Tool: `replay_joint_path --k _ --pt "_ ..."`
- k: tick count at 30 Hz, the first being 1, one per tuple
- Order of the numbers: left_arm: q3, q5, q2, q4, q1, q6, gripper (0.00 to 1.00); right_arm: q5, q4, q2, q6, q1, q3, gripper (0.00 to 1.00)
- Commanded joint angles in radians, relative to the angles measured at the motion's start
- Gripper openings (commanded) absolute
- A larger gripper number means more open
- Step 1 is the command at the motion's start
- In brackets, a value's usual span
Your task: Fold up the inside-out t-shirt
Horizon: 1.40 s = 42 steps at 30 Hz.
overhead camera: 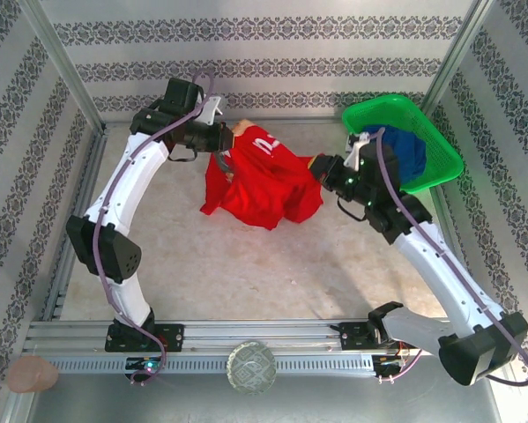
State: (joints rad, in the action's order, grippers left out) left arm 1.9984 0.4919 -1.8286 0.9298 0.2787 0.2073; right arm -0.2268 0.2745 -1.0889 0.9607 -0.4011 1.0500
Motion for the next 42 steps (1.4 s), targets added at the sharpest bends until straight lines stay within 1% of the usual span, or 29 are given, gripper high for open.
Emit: replay_joint_path --k 1,2,3,4,5,6,7,8,11,12,14,16,17,18,19,20,21,23,25,27,29,33,34,36,40,42 --pt "0.029 -0.020 -0.089 0.038 -0.023 -0.042 0.20 0.206 -0.048 -0.038 0.107 -0.012 -0.157 0.00" --pt "0.028 -0.011 -0.104 0.031 -0.024 -0.039 0.25 0.231 -0.070 -0.045 0.119 -0.004 -0.196 0.19" --pt "0.025 -0.003 -0.110 0.027 -0.024 -0.032 0.30 0.252 -0.066 -0.053 0.106 0.005 -0.223 0.40" --pt "0.018 0.007 -0.110 0.022 -0.024 -0.025 0.37 0.272 -0.040 -0.059 0.093 0.013 -0.227 0.53" --pt "-0.004 0.022 -0.097 0.007 -0.022 -0.007 0.49 0.280 -0.014 -0.059 0.054 0.022 -0.225 0.59" --pt "-0.045 0.035 -0.066 -0.026 -0.022 0.013 0.69 0.296 0.019 -0.051 0.007 0.023 -0.214 0.62" --pt "-0.096 0.048 -0.034 -0.072 -0.022 0.038 0.97 0.304 0.050 -0.042 -0.029 0.024 -0.203 0.63" --pt "-0.161 0.061 0.014 -0.132 -0.022 0.071 0.99 0.304 0.069 -0.029 -0.076 0.029 -0.191 0.64" --pt "-0.367 0.098 0.149 -0.332 -0.022 0.176 0.99 0.280 0.127 -0.023 -0.219 0.048 -0.136 0.64" --pt "-0.438 0.084 0.195 -0.405 -0.022 0.217 0.99 0.235 0.136 -0.038 -0.272 0.062 -0.115 0.64" --pt "-0.587 0.040 0.275 -0.561 -0.023 0.317 0.99 0.149 0.160 -0.091 -0.375 0.082 -0.075 0.64" --pt "-0.724 0.047 0.337 -0.741 -0.022 0.372 0.99 0.091 0.197 -0.168 -0.451 0.093 -0.032 0.65" --pt "-0.780 0.028 0.357 -0.811 -0.022 0.432 1.00 0.070 0.222 -0.209 -0.481 0.099 -0.014 0.65" --pt "-0.810 0.025 0.364 -0.841 -0.021 0.493 0.99 0.058 0.239 -0.249 -0.499 0.104 -0.003 0.66" --pt "-0.817 0.059 0.352 -0.851 -0.018 0.529 0.99 0.055 0.240 -0.278 -0.507 0.107 -0.001 0.66" --pt "-0.798 0.098 0.333 -0.830 -0.008 0.528 0.99 0.055 0.238 -0.296 -0.506 0.113 -0.002 0.66" --pt "-0.755 0.114 0.301 -0.759 0.015 0.492 0.99 0.051 0.229 -0.314 -0.502 0.120 -0.006 0.66" --pt "-0.680 0.088 0.257 -0.630 0.094 0.372 0.99 0.048 0.213 -0.343 -0.483 0.132 -0.017 0.66" --pt "-0.603 0.007 0.206 -0.515 0.199 0.271 0.99 0.048 0.199 -0.370 -0.448 0.155 -0.031 0.66" --pt "-0.531 -0.051 0.136 -0.430 0.285 0.222 0.99 0.039 0.181 -0.389 -0.407 0.181 -0.050 0.66" --pt "-0.463 -0.106 0.063 -0.361 0.352 0.185 0.99 0.042 0.161 -0.394 -0.359 0.207 -0.075 0.65" --pt "-0.300 -0.280 -0.114 -0.204 0.460 0.114 0.99 0.053 0.136 -0.360 -0.258 0.268 -0.136 0.66" --pt "-0.257 -0.329 -0.158 -0.165 0.479 0.105 0.99 0.050 0.130 -0.350 -0.239 0.284 -0.147 0.66" --pt "-0.192 -0.387 -0.228 -0.116 0.498 0.105 1.00 0.043 0.123 -0.330 -0.219 0.301 -0.160 0.65" --pt "-0.114 -0.457 -0.326 -0.049 0.504 0.140 0.92 0.024 0.116 -0.291 -0.196 0.316 -0.176 0.65" --pt "-0.097 -0.477 -0.351 -0.038 0.504 0.145 0.89 0.019 0.117 -0.274 -0.189 0.316 -0.181 0.65"
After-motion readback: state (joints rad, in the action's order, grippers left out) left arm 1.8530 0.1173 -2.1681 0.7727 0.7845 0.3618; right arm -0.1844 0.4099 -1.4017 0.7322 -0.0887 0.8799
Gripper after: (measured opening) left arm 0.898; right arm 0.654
